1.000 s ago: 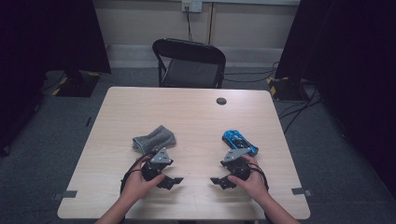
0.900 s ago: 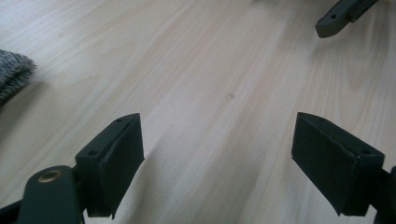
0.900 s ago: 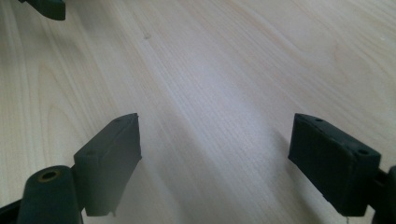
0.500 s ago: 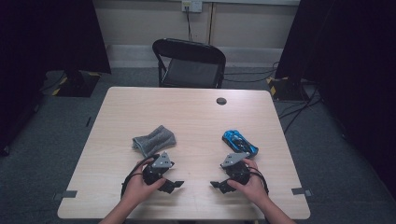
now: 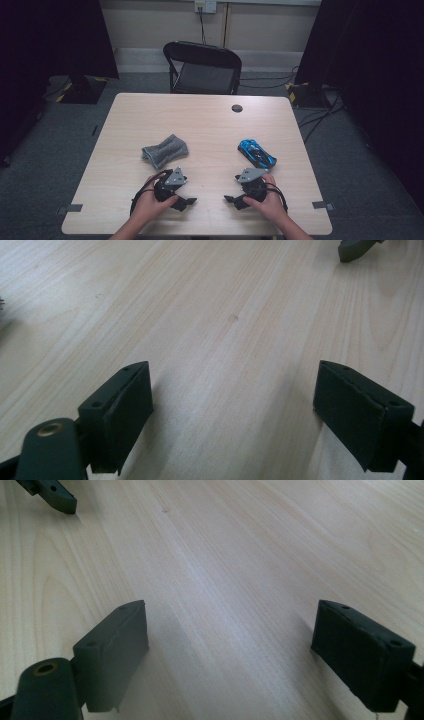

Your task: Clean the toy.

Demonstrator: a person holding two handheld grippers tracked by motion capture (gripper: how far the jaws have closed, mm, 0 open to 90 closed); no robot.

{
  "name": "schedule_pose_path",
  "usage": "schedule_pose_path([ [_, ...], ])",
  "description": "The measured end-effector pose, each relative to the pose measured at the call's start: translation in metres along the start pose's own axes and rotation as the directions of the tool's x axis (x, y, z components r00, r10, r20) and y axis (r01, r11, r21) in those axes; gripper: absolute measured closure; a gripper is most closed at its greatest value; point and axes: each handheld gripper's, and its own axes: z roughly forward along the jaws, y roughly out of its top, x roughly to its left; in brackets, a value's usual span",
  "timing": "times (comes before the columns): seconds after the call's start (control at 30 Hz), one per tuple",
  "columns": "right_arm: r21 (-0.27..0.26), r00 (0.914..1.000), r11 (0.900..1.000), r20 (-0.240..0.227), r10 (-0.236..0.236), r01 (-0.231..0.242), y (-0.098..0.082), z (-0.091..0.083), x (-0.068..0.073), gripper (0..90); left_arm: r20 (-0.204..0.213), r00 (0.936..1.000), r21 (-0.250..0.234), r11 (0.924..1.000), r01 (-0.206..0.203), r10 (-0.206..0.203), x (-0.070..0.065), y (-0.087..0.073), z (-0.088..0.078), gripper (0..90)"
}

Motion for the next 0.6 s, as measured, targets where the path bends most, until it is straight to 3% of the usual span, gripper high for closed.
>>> schedule_pose_path([
  [0.6, 0.002, 1.0000, 1.000, 0.000, 0.002, -0.002, 0.0004, 0.0005, -0.0001, 13.8, 0.012, 0.9999, 0.001, 1.0000, -0.010, 0.010, -0.0005, -0.0003, 0.0015, 10.5],
])
